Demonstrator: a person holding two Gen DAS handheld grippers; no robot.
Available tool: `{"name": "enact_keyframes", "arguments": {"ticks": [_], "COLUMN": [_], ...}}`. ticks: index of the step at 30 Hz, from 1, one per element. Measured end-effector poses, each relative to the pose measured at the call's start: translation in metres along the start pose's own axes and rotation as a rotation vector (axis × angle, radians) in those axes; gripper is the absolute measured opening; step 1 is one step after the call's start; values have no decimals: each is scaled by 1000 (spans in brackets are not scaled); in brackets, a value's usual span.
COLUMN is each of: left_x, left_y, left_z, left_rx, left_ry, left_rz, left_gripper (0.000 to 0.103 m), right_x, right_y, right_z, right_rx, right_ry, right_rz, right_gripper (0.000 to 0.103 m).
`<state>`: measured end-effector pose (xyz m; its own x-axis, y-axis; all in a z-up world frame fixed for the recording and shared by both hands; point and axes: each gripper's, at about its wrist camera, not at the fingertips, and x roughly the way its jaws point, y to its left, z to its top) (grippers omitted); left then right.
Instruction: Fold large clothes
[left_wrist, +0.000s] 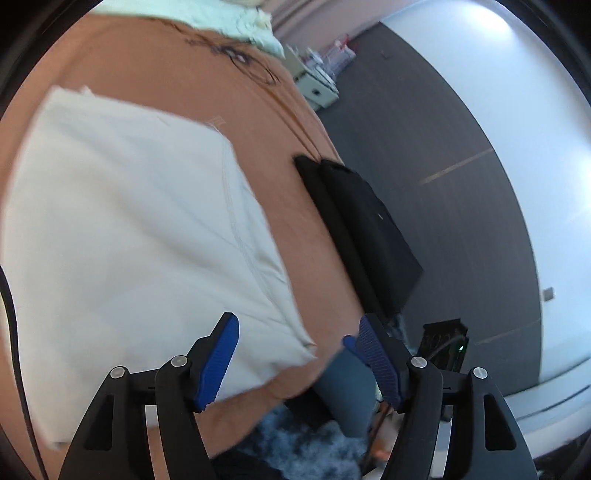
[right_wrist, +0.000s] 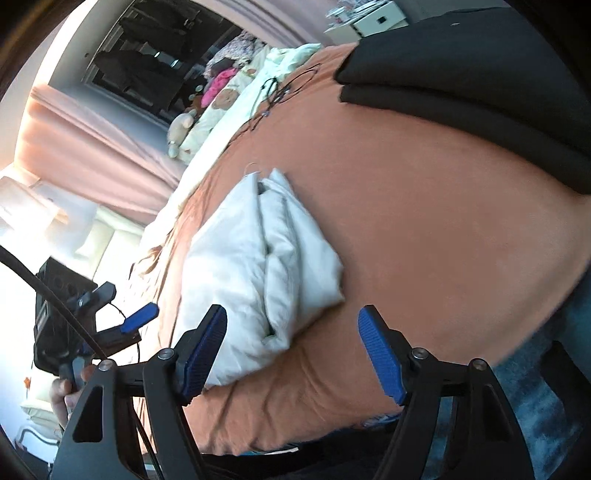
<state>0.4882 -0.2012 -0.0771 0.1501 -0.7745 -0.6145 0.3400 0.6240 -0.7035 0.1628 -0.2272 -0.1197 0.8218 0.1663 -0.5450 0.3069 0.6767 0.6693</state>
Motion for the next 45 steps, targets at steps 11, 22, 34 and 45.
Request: {"name": "enact_keyframes", "arguments": {"ticks": [11,22,34,45], "left_x": [-62,-56,-33,-26], "left_y": [81,166,211,224], "left_z": [17,24,44,48], "left_rx": [-90,-210,-247,-263], "left_ry": [-126,-115,-104,-101], "left_rz": [199,264,280,281], "left_gripper": [70,70,70,70], "right_x": [95,176,257,336], "right_y": [11,2,-32,-14], "right_z": [69,123,174,218], "right_rx": [-27,18,171,76], "right_ry": [119,250,348,452], "right_rz": [67,151,319,234], "right_gripper": [72,71,71,61]}}
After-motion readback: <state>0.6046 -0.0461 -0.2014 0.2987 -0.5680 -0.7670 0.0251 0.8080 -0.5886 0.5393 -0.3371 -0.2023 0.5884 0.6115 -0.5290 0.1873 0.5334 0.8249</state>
